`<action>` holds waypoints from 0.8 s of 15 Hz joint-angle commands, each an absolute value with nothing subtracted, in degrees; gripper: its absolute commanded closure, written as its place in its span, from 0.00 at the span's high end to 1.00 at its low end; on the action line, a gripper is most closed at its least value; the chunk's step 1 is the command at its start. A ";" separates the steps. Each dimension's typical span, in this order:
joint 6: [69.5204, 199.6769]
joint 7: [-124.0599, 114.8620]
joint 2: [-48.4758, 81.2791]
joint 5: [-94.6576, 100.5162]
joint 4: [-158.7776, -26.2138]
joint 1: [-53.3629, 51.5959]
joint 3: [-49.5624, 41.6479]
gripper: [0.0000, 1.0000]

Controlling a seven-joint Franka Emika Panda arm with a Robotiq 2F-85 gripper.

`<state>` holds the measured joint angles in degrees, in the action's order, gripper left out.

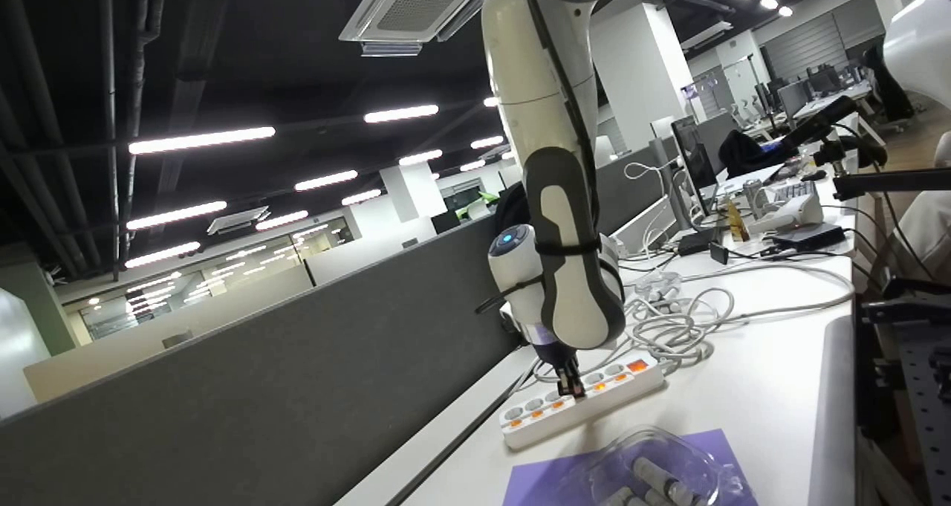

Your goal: Turn on the small switch on the adapter

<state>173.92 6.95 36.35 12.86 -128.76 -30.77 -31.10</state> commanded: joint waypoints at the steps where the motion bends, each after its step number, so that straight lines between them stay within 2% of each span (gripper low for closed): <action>1: 165.50 12.16 31.20 14.73 -128.96 -16.05 -16.93 0.00; 4: 155.88 17.03 29.54 11.47 -127.04 -5.08 -6.35 0.00; 5: 160.40 12.80 29.25 15.82 -127.47 -8.11 -9.74 0.01; 7: 157.41 15.08 28.81 14.36 -126.93 -4.10 -5.98 0.01; 12: 156.22 15.68 28.97 13.71 -126.47 -3.04 -4.88 0.00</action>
